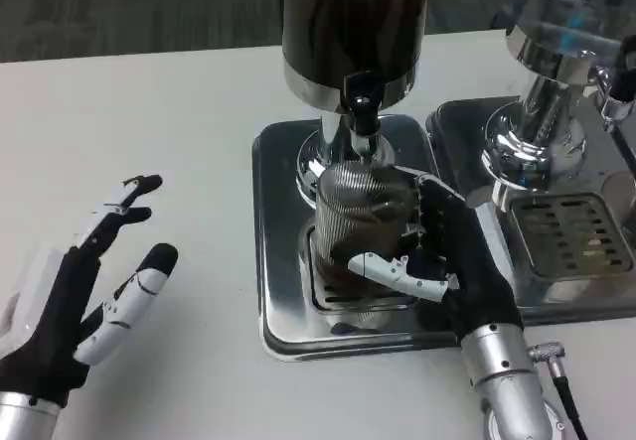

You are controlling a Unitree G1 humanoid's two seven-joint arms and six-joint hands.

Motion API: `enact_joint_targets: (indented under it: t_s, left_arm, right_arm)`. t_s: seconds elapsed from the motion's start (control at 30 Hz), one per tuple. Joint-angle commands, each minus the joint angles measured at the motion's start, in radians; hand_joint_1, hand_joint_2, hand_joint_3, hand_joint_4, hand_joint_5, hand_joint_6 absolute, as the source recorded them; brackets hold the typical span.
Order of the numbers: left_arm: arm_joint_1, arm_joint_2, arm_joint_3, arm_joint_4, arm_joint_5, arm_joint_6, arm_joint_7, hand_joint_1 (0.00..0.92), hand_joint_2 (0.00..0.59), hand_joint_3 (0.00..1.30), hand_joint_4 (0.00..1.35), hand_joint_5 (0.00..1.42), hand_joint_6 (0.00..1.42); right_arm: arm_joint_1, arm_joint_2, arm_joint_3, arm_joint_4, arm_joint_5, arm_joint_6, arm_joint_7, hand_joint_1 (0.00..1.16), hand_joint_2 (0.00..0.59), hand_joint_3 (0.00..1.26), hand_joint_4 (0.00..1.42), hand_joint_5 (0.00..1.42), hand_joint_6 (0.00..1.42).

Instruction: Grasp the cup under the faucet to collect the drink, then remove the cup.

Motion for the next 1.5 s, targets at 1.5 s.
enact_joint_targets:
  t_s: [1.5]
  left_arm:
    - [0.057, 0.025, 0.005, -0.143, 0.071, 0.091, 0.012, 0.000, 0.212, 0.12, 0.00, 0.13, 0.07]
  right_arm:
    - [0.125, -0.050, 0.027, -0.234, -0.072, 0.011, -0.006, 1.16, 0.154, 0.48, 0.58, 0.69, 0.96]
